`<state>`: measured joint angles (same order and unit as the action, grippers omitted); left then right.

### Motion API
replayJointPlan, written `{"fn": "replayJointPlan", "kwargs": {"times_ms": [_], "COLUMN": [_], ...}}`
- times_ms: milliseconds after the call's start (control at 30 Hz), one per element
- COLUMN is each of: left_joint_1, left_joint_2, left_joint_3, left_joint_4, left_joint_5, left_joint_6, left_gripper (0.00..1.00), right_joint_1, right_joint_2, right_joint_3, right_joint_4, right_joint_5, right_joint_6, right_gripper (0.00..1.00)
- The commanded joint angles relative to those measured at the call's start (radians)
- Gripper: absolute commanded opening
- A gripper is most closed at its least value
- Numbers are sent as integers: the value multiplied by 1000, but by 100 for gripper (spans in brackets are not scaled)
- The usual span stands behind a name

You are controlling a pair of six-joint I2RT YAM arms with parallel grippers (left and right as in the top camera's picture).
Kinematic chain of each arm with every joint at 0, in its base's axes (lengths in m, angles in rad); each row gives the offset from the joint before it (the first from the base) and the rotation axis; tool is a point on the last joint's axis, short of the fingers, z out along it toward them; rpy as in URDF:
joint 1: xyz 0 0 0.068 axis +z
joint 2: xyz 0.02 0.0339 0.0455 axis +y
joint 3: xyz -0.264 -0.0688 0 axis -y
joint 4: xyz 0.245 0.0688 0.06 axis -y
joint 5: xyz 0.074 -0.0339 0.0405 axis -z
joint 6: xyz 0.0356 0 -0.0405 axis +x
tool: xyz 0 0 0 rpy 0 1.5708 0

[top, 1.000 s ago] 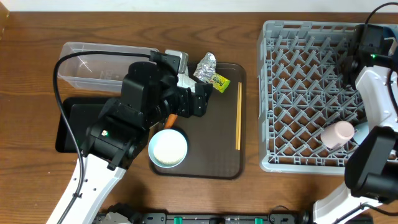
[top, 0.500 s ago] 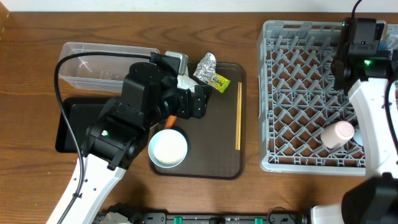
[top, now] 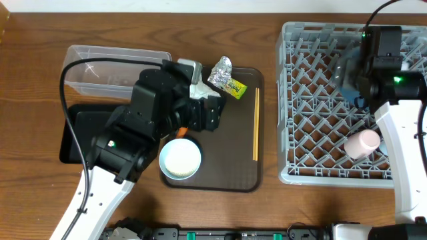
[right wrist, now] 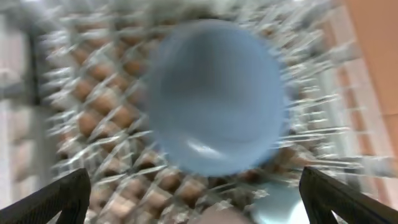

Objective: Sort waste into correct bins and load items into the dishwasher rack
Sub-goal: 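Grasp the white rice bowl with the left gripper and tilt it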

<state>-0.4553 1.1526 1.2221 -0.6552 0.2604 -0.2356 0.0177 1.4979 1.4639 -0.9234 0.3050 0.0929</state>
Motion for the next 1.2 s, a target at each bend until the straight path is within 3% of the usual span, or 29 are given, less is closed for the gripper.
{"fn": "replayJointPlan", "kwargs": {"times_ms": [0,267,367,467,700,867,967,1167], "left_joint_1": [21,53,53,42,-107,-144,-162,-231], "left_joint_2": [-16,2,38,90,242,345,382,455], "left_joint_3": [23,16,-18,-44,-87,-146,-178,-234], "left_joint_4": [-62,-253,-330,-368,-399,-376,-326,-243], "left_joint_5": [-64,-164,-228,-208,-219,-241,-195,-174], "left_joint_6": [40,-27,-66,-80,-88,-141,-137,-121], "left_gripper": [98,97,95,83,80,65,51,39], "right_joint_1": [10,10,10,10,10,10,10,10], "right_joint_2": [-16,-16,-16,-16,-16,-16,-16,-16], "right_joint_3": [2,2,2,2,2,2,2,2], "right_joint_4": [-33,-82,-82,-82,-84,-84,-80,-80], "right_joint_5": [-281,-672,-688,-688,-688,-687,-687,-687], "right_joint_6": [26,-5,-4,-4,-4,-4,-4,-4], "right_gripper": [99,99,99,99,99,99,99,99]}}
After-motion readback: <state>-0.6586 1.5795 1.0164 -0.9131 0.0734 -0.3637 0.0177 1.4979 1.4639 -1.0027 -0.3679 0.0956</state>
